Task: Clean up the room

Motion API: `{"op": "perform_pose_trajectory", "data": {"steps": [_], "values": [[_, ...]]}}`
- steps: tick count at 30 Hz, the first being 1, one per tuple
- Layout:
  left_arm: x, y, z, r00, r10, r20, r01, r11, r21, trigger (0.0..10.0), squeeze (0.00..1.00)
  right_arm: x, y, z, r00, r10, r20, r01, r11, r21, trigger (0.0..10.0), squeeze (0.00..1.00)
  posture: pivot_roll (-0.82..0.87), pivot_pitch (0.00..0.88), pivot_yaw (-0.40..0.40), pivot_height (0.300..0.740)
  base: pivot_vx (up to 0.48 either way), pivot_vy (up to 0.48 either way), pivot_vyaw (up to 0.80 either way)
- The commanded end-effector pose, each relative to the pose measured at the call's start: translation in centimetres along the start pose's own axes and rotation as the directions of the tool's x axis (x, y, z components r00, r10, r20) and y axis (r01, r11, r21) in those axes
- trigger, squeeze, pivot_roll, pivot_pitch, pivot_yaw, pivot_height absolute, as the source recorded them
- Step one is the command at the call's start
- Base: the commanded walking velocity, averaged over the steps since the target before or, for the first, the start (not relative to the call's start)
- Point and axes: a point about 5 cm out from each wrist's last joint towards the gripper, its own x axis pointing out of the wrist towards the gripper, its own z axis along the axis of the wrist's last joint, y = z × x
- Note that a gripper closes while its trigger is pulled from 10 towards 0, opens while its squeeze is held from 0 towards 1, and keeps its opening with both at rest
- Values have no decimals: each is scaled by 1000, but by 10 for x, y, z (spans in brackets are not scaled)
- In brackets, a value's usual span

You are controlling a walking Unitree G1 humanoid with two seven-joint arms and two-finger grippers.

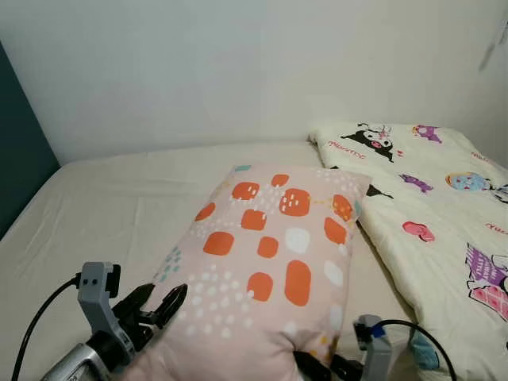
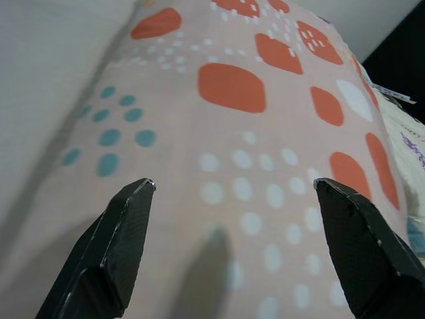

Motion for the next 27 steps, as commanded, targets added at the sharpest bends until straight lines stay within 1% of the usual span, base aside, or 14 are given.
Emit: {"op": "perform_pose_trajectory", "data": {"steps": [1,4,5,6,10,11,12,13,14,19,24,26,27], "values": [[-5,0,-3,1000,6,-13,-6,1000,-14,10000,0,2,3,-9,999,31,-25,-30,999,25,10000,1000,-54,236,18,576,0,0,0],[-5,3,-4,1000,23,-10,-23,1000,-13,10000,0,5,8,-17,991,85,-102,-84,996,8,10000,1000,-55,236,20,576,0,0,0],[-4,3,-3,1000,26,-8,-26,1000,-12,10000,0,5,9,-20,986,100,-130,-101,995,1,10000,635,-56,234,19,576,0,0,0],[-3,4,-3,1000,27,-6,-27,1000,-12,10000,0,6,9,-21,982,106,-154,-111,994,-22,10000,0,-55,234,21,576,0,0,0],[-2,4,-2,1000,27,-4,-27,1000,-11,10000,0,7,7,-22,978,101,-185,-112,992,-53,10000,0,-58,232,20,576,0,0,0],[-2,4,-2,1000,28,-3,-28,1000,-8,10000,0,7,6,-21,977,93,-192,-106,993,-57,4196,0,-59,231,22,576,0,0,0],[-1,4,-2,1000,29,-3,-29,1000,-5,10000,0,8,5,-20,977,88,-196,-101,993,-57,1647,0,-59,231,22,576,0,0,0],[-1,4,-2,1000,29,-3,-29,1000,-5,10000,0,8,5,-20,977,88,-196,-101,993,-57,1647,0,-59,231,22,576,0,0,0],[-1,4,-2,999,32,-2,-32,999,-4,10000,0,8,2,-18,977,82,-198,-97,993,-64,0,0,-62,230,22,576,0,0,0],[0,5,-2,999,37,0,-37,999,-2,10000,0,8,-2,-17,975,67,-214,-86,993,-83,0,0,-61,226,20,576,0,0,0],[-1,6,-1,999,48,3,-48,999,1,10000,0,7,-2,-16,972,82,-222,-103,991,-84,0,0,-62,223,18,576,0,0,0],[-1,6,-1,999,47,4,-47,999,1,10000,0,6,0,-16,964,113,-242,-137,987,-86,0,0,-63,220,17,576,0,0,0],[-1,6,-1,999,41,3,-41,999,1,10000,0,4,2,-15,953,137,-270,-170,980,-103,0,0,-61,218,15,576,0,0,0]]}}
